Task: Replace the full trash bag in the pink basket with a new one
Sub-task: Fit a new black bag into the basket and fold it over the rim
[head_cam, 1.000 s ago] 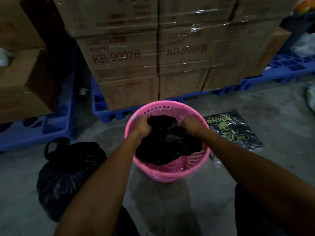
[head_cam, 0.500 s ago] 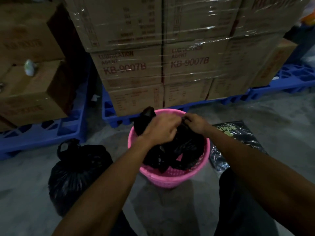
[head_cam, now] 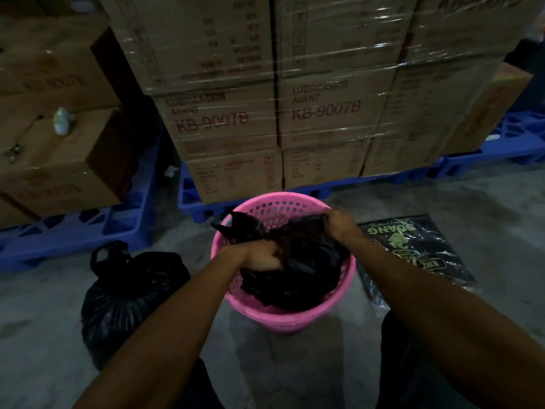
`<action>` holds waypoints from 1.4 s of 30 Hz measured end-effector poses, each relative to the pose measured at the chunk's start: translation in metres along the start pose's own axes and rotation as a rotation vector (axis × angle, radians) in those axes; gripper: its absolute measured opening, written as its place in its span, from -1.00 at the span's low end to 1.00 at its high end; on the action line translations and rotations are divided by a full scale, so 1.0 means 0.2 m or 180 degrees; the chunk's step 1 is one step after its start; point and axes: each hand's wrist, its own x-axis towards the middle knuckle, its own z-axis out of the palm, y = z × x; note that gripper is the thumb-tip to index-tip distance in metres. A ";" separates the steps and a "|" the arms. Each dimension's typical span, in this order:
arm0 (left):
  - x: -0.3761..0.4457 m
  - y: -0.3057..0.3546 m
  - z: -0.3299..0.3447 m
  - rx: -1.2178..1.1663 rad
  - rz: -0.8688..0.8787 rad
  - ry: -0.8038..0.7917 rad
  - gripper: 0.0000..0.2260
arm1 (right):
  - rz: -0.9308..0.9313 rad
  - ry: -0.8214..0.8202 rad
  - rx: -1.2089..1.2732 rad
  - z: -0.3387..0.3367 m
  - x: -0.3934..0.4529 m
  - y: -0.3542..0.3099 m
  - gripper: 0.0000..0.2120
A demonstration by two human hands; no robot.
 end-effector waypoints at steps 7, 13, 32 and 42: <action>0.13 -0.06 -0.01 0.1934 -0.0160 0.1470 -0.42 | -0.0744 0.0033 -0.0247 0.00 -0.07 0.01 -0.70; 0.10 -0.19 -0.02 0.1338 -0.0562 0.1567 -0.66 | -0.1300 -0.0184 -0.0234 -0.03 -0.04 -0.01 -0.71; -0.04 -0.47 -0.23 -0.1932 -0.0786 0.2507 -0.82 | -0.1759 -0.0363 0.0744 -0.06 -0.04 -0.18 -0.80; -0.15 -0.50 -0.18 -0.3598 -0.1222 0.1658 -0.89 | -0.0187 -0.1175 0.1798 0.06 -0.03 -0.10 -0.65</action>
